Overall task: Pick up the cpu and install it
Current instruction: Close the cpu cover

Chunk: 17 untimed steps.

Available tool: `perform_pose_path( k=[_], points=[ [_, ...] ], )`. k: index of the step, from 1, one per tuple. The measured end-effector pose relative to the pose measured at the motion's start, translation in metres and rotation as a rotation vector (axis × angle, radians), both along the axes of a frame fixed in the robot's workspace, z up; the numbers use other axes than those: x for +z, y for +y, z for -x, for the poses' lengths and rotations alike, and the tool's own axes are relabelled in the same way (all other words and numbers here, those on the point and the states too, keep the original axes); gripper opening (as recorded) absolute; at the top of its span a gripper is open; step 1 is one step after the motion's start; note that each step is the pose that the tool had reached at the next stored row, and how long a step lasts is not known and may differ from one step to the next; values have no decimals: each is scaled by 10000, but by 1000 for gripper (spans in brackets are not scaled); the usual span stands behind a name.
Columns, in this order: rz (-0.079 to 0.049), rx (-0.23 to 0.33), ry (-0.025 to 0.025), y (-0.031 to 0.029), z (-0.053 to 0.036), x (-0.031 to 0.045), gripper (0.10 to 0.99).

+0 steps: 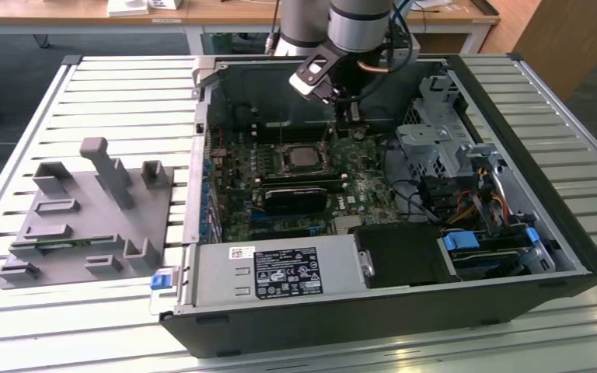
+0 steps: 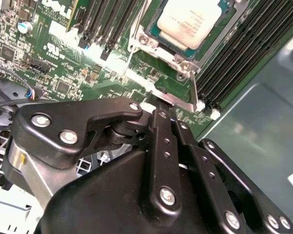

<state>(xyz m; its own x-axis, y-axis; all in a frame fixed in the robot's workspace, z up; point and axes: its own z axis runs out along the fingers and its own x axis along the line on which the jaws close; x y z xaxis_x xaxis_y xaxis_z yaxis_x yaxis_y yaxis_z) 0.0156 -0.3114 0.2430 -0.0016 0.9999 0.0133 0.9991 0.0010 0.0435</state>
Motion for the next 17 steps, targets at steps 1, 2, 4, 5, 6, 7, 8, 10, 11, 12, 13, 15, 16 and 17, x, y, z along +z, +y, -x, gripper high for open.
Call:
perform_pose_path(
  k=[1,2,4,5,6,7,8,10,11,12,13,15,16,17],
  points=[
    [-7,0,0,0,11,9,106],
    [-8,0,2,0,17,17,106],
    [-10,0,4,0,32,20,106],
    [-10,0,5,-1,45,20,106],
    [-10,1,5,-1,60,20,106],
    [-8,0,7,-2,76,19,106],
    [-10,0,8,-2,89,16,106],
    [-10,-1,9,-2,113,8,106],
    [-7,0,11,-3,120,7,106],
    [-9,0,10,-2,125,4,106],
    [-9,1,10,-2,137,-1,106],
    [-10,-1,9,-2,146,-17,106],
    [-9,0,12,-2,152,-29,106],
    [-8,0,14,-2,164,-43,106]
  ],
)
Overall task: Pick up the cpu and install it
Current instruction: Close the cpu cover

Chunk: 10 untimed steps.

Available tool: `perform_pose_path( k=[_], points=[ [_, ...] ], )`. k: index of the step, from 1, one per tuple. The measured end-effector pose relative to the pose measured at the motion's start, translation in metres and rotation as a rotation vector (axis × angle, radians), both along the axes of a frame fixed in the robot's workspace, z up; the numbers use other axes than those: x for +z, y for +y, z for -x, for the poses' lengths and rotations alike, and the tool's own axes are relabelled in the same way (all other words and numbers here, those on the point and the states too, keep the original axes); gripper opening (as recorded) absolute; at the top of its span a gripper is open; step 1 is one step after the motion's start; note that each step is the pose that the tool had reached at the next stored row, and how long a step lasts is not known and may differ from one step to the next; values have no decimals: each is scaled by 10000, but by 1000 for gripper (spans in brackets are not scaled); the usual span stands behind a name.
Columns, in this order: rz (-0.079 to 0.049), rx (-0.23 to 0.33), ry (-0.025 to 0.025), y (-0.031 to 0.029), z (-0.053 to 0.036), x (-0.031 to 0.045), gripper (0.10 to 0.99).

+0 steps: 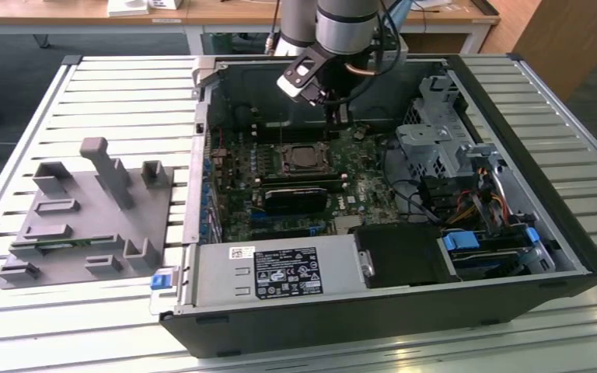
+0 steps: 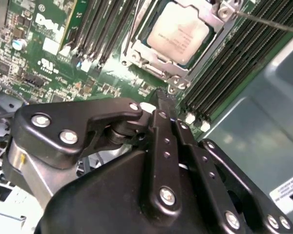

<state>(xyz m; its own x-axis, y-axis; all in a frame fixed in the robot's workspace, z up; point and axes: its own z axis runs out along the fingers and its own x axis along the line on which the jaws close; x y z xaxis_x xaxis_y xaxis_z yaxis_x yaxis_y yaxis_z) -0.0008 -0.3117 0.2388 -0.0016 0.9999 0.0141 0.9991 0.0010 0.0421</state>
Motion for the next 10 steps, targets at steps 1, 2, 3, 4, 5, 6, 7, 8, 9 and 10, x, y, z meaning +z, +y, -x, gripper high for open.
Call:
perform_pose_path(
  k=[1,2,3,4,5,6,7,8,9,10],
  points=[
    [-1,0,2,0,15,-16,106],
    [-1,0,7,0,32,-32,106],
    [-1,0,11,0,50,-48,106],
    [-1,0,15,0,70,-61,106],
    [-2,0,17,0,92,-72,106],
    [-1,-1,18,0,114,-79,106],
    [-1,0,19,0,133,-83,106],
    [0,0,19,-1,148,-85,106],
    [0,-1,19,-1,162,-87,106],
    [-1,0,20,0,177,-89,106]
  ],
)
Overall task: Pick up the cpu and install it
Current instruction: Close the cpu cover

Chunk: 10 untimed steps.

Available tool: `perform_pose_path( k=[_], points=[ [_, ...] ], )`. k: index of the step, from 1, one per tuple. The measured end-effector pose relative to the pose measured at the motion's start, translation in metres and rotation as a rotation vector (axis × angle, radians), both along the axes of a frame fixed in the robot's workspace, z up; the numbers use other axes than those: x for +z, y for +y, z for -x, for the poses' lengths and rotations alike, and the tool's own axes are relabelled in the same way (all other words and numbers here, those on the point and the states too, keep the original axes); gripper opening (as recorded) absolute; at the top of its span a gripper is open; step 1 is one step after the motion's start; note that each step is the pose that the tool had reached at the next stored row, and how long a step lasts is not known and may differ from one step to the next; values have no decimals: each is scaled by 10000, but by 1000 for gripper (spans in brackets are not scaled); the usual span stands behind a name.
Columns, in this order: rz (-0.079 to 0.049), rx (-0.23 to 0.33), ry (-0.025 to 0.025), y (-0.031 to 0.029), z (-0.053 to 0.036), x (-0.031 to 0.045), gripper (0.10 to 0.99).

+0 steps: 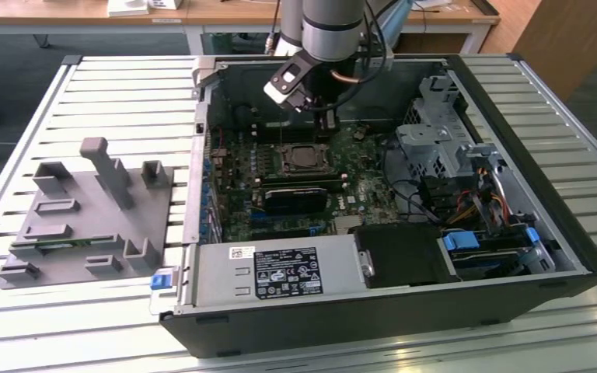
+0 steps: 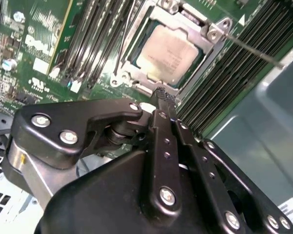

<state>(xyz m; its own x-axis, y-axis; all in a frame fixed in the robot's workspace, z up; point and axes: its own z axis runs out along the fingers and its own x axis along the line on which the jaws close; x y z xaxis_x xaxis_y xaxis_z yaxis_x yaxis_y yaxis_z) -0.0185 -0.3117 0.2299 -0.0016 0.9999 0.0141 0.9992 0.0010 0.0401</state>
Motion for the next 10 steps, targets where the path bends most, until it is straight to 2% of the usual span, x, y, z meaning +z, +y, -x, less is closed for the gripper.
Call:
perform_pose_path(
  k=[10],
  points=[
    [-2,-1,-1,0,178,-25,106]
  ],
)
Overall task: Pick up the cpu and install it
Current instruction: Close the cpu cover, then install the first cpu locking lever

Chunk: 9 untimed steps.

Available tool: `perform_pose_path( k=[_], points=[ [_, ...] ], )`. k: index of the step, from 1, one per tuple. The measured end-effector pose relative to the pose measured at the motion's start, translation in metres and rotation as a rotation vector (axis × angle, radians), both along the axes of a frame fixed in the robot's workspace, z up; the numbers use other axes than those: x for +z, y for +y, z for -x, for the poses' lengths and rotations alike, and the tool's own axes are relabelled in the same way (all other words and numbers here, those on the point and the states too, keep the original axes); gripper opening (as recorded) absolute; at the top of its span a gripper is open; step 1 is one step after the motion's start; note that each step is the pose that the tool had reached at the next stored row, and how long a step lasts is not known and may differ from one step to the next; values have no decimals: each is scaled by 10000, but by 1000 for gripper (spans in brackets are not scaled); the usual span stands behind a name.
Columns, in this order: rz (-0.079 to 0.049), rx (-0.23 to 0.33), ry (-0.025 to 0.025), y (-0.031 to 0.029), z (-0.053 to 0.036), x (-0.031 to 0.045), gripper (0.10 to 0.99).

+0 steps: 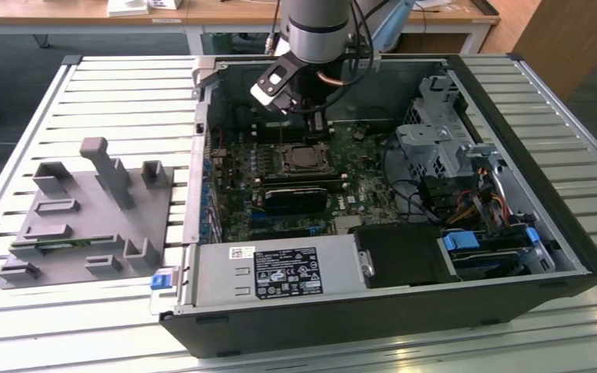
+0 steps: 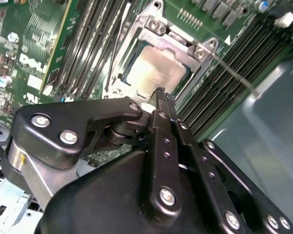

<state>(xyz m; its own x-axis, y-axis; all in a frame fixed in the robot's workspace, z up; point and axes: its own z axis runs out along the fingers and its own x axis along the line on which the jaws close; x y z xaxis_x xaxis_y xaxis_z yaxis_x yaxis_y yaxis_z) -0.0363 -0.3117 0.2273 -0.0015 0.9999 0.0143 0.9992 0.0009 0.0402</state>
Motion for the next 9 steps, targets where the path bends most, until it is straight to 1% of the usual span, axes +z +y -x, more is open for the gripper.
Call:
perform_pose_path(
  k=[6,9],
  points=[
    [-1,0,-1,0,81,-23,106],
    [0,1,1,0,92,-31,106]
  ],
)
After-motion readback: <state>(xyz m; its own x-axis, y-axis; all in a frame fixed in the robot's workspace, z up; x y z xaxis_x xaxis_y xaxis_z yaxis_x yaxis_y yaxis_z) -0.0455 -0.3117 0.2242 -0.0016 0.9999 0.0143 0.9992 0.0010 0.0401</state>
